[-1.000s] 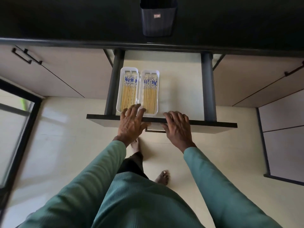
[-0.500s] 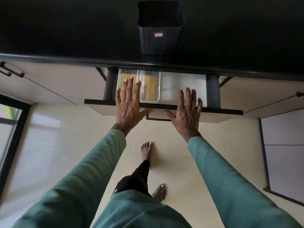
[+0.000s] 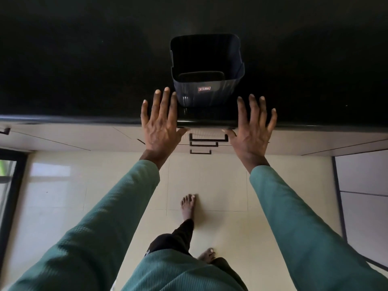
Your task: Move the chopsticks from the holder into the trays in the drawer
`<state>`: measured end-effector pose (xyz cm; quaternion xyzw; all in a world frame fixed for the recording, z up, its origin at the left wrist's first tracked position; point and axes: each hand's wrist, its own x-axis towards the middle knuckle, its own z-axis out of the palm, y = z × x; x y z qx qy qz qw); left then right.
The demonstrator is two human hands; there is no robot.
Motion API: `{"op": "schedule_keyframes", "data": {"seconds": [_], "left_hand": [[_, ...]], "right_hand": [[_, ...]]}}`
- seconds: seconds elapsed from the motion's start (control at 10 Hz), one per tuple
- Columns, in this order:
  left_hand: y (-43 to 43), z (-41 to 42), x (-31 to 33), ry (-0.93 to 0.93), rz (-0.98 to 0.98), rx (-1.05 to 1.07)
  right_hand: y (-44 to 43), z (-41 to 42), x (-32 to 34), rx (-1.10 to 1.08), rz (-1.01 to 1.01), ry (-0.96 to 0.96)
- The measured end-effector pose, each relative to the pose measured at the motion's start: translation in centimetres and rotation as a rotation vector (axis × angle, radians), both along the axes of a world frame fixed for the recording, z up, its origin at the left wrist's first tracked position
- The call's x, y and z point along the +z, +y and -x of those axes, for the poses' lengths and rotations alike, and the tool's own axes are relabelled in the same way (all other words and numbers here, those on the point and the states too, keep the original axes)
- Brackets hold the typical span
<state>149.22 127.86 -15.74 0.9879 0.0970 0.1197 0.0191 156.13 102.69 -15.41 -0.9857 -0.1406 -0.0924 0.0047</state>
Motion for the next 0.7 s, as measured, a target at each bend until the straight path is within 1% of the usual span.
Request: {"op": "schedule_keyframes", "data": {"seconds": [0.2,0.3,0.5,0.6,0.7], "left_hand": [[0.0,-0.7,-1.4,-0.046,-0.043,0.031],[-0.1,-0.9,-1.2,-0.058,-0.033,0.027],[-0.1,0.5,2.0,0.073,0.134,-0.044],[0.4,3.1,5.4,0.072,0.318,-0.100],[0.5,5.0,7.7,-0.015,0.387,-0.114]], "right_hand": [[1.2,-0.4,-0.5,-0.070,0.007,-0.058],[1.6,-0.6,0.0,-0.060,0.009,-0.037],[-0.2,1.4,2.5,0.060,0.007,0.157],[-2.1,3.9,4.9,0.090,-0.155,0.206],[-3.3,5.0,7.0,0.108,-0.322,0.195]]}}
